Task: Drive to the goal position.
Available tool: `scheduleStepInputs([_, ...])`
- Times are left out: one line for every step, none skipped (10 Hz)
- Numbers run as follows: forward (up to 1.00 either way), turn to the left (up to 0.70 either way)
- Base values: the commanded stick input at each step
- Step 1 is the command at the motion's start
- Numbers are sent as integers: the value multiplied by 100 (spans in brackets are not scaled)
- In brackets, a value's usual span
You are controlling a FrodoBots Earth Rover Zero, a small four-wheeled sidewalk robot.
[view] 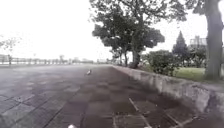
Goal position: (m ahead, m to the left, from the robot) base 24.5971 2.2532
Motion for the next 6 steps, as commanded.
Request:
scheduleStepInputs([70,0])
scheduleStepInputs([70,0])
scheduleStepInputs([70,0])
scheduleStepInputs([70,0])
scheduleStepInputs([70,0])
scheduleStepInputs([70,0])
